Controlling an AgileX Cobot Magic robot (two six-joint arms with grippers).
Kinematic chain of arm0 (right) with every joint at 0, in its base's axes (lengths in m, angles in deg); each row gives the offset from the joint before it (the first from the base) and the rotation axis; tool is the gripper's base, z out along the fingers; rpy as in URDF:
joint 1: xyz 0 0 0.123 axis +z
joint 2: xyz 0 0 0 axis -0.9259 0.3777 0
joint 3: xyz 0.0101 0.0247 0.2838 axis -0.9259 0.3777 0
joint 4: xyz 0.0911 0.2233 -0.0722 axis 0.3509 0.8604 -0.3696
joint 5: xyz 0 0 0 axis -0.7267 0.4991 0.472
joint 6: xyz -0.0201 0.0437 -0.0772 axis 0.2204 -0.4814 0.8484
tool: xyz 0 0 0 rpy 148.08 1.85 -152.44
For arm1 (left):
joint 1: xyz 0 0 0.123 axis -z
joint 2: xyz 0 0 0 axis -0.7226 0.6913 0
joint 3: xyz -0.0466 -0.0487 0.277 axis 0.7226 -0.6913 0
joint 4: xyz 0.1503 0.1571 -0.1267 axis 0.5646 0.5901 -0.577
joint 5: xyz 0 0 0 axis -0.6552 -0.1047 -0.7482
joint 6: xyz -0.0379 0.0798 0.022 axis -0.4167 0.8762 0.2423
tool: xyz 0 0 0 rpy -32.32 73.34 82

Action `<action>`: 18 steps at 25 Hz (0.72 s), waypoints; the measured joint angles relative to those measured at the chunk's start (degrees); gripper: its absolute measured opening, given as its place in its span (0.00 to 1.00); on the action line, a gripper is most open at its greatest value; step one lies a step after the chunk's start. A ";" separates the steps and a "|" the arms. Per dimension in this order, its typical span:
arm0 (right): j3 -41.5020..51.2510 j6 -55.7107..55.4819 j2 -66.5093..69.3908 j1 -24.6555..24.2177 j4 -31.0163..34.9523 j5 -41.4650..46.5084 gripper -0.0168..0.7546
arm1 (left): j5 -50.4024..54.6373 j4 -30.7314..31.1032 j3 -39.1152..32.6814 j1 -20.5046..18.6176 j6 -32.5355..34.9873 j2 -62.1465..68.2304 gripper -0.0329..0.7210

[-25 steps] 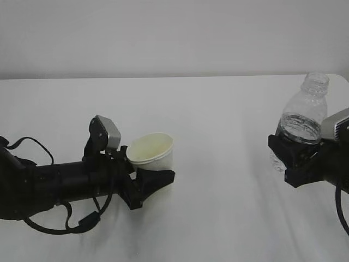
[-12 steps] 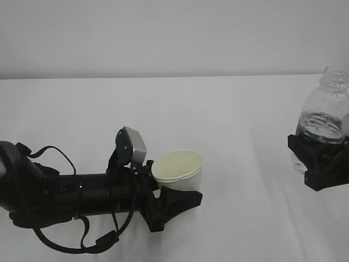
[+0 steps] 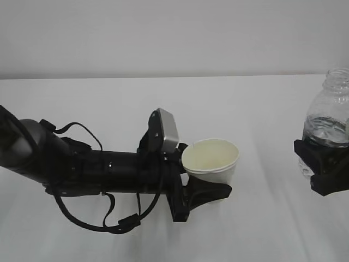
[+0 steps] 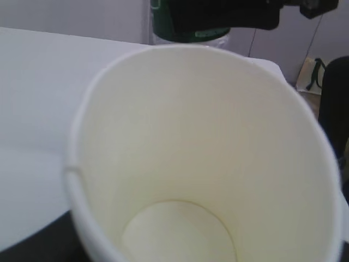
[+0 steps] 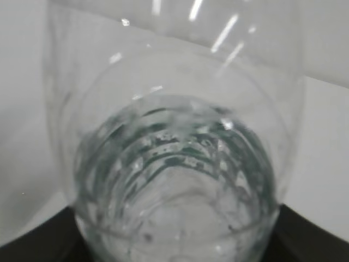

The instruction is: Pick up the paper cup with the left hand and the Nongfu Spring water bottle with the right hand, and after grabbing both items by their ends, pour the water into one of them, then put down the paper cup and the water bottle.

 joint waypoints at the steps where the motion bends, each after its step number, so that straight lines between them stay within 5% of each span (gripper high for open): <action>1: 0.00 0.00 0.00 0.00 0.00 0.00 0.61 | 1.08 0.57 0.92 0.41 -0.03 0.00 0.63; 18: 0.00 6.73 0.00 0.00 0.00 1.86 0.61 | 7.61 3.26 5.67 5.22 -2.60 0.00 0.64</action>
